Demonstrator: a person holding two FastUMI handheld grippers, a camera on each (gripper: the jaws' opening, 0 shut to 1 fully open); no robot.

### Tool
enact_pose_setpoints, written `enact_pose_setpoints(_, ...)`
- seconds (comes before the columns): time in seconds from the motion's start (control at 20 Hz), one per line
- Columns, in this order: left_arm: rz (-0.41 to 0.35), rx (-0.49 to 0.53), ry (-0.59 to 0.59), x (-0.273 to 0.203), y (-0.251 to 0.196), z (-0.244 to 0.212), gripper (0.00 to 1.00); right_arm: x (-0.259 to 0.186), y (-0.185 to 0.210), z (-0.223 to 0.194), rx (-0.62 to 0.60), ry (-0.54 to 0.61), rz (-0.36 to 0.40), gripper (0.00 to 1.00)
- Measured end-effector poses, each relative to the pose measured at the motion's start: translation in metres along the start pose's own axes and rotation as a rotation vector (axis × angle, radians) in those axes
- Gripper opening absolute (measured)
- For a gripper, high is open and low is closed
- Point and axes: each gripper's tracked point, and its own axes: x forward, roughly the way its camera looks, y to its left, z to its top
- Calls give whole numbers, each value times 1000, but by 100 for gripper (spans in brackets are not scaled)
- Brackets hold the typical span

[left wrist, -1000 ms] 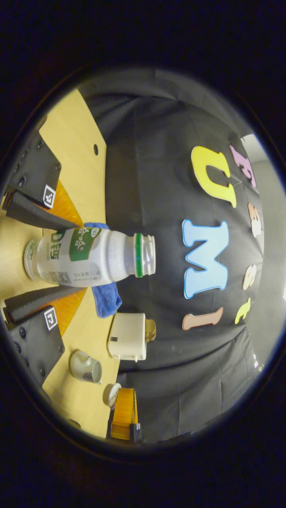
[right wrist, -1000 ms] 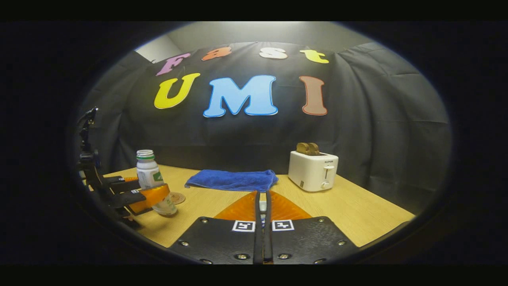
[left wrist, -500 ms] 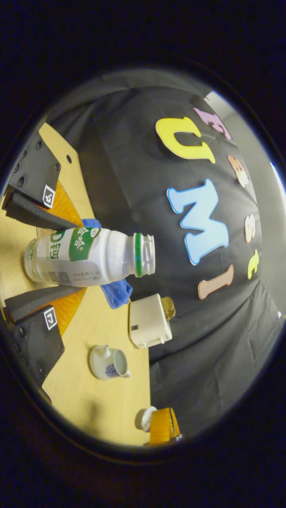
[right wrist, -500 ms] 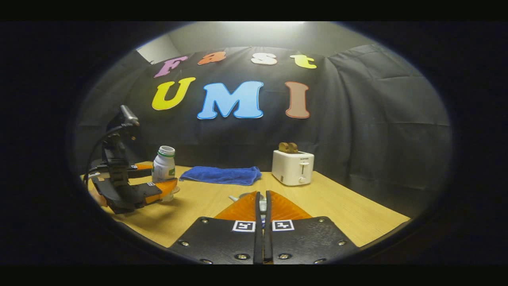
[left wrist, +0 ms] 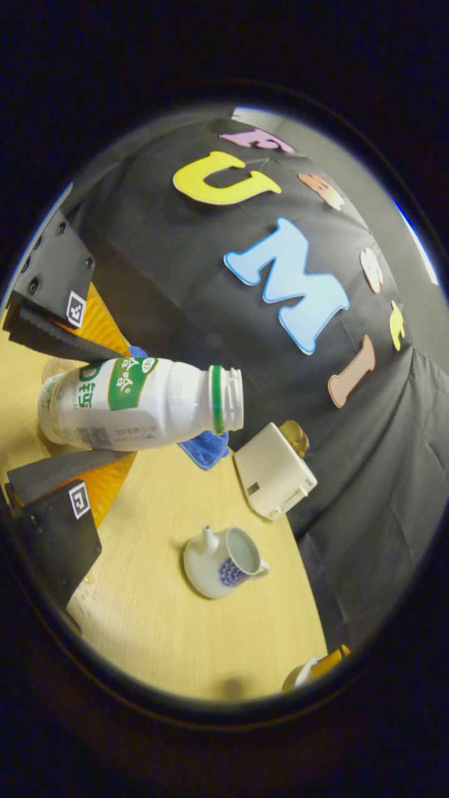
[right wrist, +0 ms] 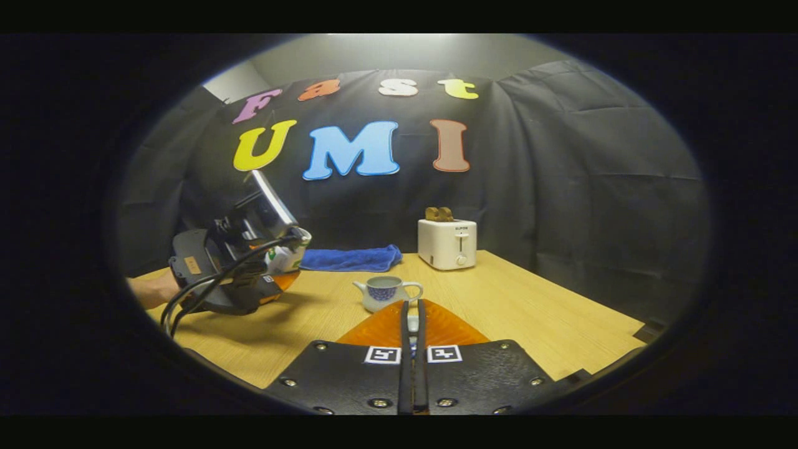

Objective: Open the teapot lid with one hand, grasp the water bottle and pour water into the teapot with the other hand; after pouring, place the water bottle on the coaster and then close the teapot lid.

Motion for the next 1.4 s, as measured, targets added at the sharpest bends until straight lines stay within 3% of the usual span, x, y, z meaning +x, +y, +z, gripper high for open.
enact_pose_setpoints(0.15, -15, 88, 14, 9, -10, 1, 69, -4, -3, -7, -11, 13, -14, 1)
enact_pose_setpoints(0.2, -22, 119, 17, 6, -13, 5, 81, -6, -3, -8, -10, 14, -13, 1)
enact_pose_setpoints(0.3, -33, 160, 13, 9, -18, 10, 82, -6, -5, -9, -13, 14, -20, 1)
enact_pose_setpoints(0.5, -28, 292, 15, 20, -25, 19, 81, -7, -8, -13, -10, 25, -26, 1)
enact_pose_setpoints(0.9, -56, 462, 20, 36, -42, 28, 82, -7, -16, -17, 3, 33, -37, 1)
enact_pose_setpoints(0.95, -54, 482, 18, 36, -42, 30, 74, -7, -17, -18, 0, 34, -38, 1)
enact_pose_setpoints(1.1, -45, 542, 9, 31, -43, 34, 74, -6, -19, -20, 2, 42, -38, 1)
enact_pose_setpoints(1.15, -52, 553, 10, 30, -46, 34, 82, -5, -19, -20, 2, 43, -39, 1)
enact_pose_setpoints(1.2, -55, 566, 10, 31, -44, 36, 82, -5, -20, -20, 3, 43, -40, 1)
enact_pose_setpoints(1.25, -54, 584, 12, 31, -44, 36, 74, -6, -21, -20, 2, 43, -42, 1)
enact_pose_setpoints(1.35, -49, 622, 13, 31, -46, 38, 74, -5, -22, -21, -1, 43, -45, 1)
enact_pose_setpoints(1.4, -56, 632, 11, 29, -47, 39, 82, -5, -23, -20, 0, 43, -46, 1)
